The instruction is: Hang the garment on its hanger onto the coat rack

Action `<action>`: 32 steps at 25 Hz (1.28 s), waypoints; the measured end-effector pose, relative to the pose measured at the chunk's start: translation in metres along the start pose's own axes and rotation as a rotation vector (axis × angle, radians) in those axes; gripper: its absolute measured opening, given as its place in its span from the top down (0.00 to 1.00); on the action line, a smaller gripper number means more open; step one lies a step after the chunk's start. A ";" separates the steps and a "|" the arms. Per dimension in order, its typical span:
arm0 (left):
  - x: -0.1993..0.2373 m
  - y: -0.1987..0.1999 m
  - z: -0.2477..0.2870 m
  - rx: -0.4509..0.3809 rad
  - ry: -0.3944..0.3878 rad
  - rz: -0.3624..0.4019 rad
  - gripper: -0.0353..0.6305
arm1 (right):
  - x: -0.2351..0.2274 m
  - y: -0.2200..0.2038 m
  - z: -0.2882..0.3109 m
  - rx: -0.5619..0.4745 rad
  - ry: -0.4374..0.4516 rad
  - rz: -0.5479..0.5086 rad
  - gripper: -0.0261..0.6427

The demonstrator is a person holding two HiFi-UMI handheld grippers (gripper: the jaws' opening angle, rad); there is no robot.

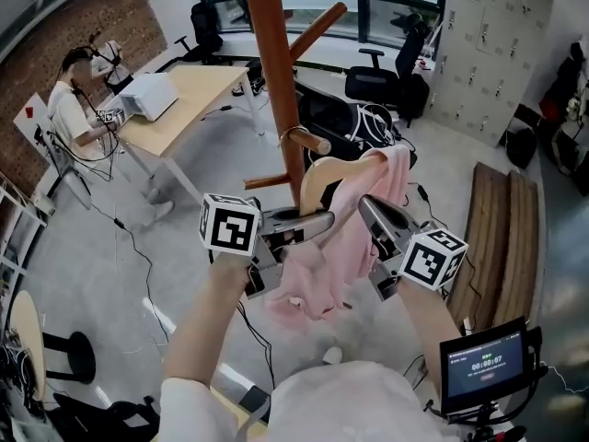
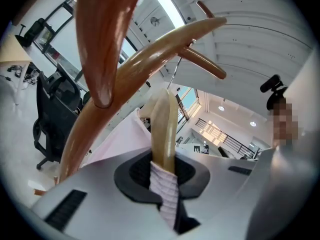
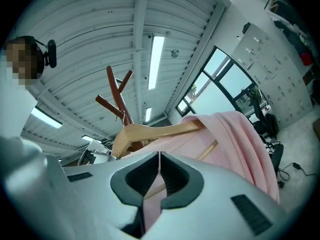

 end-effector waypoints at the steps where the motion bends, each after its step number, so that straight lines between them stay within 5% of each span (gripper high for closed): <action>1: -0.001 0.001 0.001 0.005 0.002 0.013 0.91 | 0.001 0.001 0.000 -0.001 0.000 0.001 0.94; 10: 0.046 0.017 -0.014 0.028 0.067 0.239 0.90 | -0.006 -0.009 0.034 -0.016 -0.007 -0.008 0.94; 21: 0.063 0.017 -0.023 0.006 0.107 0.366 0.90 | -0.004 -0.025 0.045 -0.030 -0.028 -0.028 0.93; 32: 0.072 0.023 -0.032 -0.024 0.236 0.492 0.87 | -0.004 -0.030 0.050 -0.015 -0.016 -0.026 0.93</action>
Point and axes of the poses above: the fingertips, and each gripper's own axes: z forward along the fingers, x to its left, y out of its top, the point moved 4 cm from there along -z, backward along the fingers, and after that the axes turned 11 degrees about y, right-handed, at the moved point
